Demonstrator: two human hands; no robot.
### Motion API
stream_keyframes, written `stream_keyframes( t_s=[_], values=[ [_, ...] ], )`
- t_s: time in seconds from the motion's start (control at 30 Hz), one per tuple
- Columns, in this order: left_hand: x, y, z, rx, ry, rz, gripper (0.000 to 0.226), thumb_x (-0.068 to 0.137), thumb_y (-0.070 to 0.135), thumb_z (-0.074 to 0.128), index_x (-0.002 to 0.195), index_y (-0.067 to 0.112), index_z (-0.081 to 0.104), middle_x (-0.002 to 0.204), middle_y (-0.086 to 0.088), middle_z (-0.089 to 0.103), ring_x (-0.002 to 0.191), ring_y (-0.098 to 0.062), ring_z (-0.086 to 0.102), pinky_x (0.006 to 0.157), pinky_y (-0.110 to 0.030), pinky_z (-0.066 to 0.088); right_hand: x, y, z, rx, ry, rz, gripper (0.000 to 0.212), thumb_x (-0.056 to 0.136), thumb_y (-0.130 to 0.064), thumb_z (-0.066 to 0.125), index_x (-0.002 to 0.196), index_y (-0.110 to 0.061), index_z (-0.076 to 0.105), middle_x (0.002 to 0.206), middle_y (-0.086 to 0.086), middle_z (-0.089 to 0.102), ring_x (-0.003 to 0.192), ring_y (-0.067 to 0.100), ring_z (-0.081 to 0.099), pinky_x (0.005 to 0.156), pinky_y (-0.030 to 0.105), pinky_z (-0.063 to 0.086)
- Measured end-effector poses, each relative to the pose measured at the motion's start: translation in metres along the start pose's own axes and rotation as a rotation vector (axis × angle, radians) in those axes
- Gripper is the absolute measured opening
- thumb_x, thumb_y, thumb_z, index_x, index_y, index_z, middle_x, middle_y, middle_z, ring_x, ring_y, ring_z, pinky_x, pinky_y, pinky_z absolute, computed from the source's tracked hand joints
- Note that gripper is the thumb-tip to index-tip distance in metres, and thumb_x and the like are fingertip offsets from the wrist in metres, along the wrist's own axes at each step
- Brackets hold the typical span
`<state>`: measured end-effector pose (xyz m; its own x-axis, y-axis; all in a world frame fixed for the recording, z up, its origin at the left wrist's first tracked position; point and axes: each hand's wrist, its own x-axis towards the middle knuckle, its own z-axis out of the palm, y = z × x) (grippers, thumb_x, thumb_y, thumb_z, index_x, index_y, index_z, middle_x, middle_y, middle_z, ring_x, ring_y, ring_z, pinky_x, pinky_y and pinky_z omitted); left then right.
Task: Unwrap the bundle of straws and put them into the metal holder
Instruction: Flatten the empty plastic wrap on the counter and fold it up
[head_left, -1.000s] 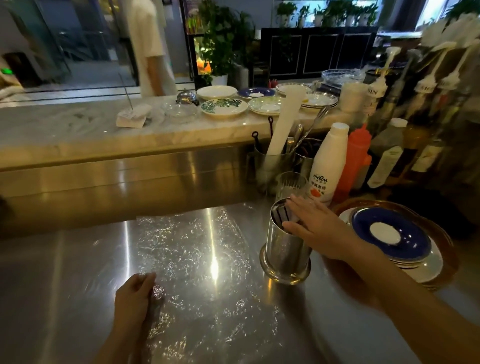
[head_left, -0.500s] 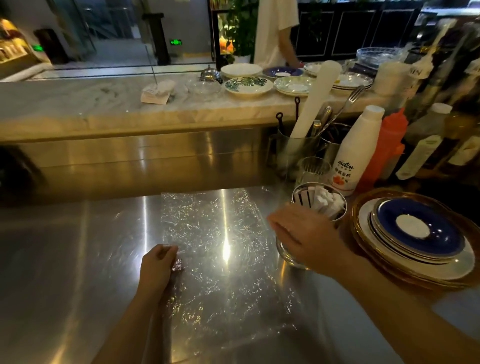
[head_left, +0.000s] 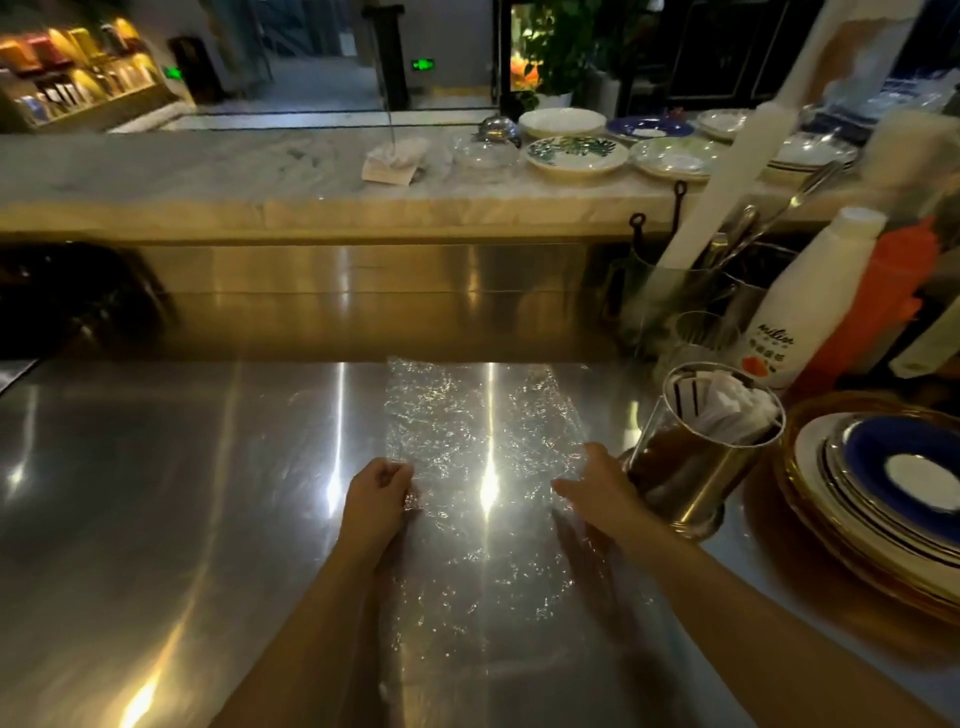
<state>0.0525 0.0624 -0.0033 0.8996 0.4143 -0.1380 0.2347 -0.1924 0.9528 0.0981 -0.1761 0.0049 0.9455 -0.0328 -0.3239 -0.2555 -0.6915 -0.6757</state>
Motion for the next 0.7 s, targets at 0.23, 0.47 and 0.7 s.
stream_keyframes(
  t_s=[0.23, 0.47, 0.7],
  values=[
    [-0.003, 0.001, -0.01, -0.113, 0.007, -0.075, 0.009, 0.087, 0.001, 0.057, 0.078, 0.0, 0.059, 0.062, -0.01, 0.057, 0.041, -0.004, 0.055, 0.038, -0.013, 0.045, 0.006, -0.007, 0.001, 0.4, -0.036, 0.242, 0.033, 0.089, -0.009, 0.052, 0.118, -0.009, 0.037, 0.095, 0.011, 0.056, 0.069, 0.016, 0.054, 0.051, 0.022, 0.04],
    [0.001, -0.002, -0.031, -0.244, -0.023, -0.182, 0.005, 0.088, 0.011, 0.059, 0.083, 0.01, 0.059, 0.067, -0.012, 0.063, 0.041, -0.011, 0.059, 0.035, -0.016, 0.042, 0.003, -0.006, -0.015, 0.644, -0.061, 0.104, 0.008, 0.072, -0.002, 0.07, 0.074, -0.005, 0.064, 0.073, 0.01, 0.066, 0.066, 0.021, 0.061, 0.055, 0.026, 0.047],
    [-0.004, -0.008, -0.051, -0.191, -0.19, -0.231, 0.013, 0.081, -0.004, 0.062, 0.084, 0.008, 0.064, 0.067, -0.009, 0.067, 0.05, -0.015, 0.064, 0.042, -0.022, 0.05, -0.001, 0.007, -0.019, 0.74, -0.218, 0.123, 0.006, 0.079, -0.003, 0.064, 0.08, 0.002, 0.062, 0.061, 0.012, 0.069, 0.051, 0.021, 0.067, 0.04, 0.024, 0.05]
  ],
)
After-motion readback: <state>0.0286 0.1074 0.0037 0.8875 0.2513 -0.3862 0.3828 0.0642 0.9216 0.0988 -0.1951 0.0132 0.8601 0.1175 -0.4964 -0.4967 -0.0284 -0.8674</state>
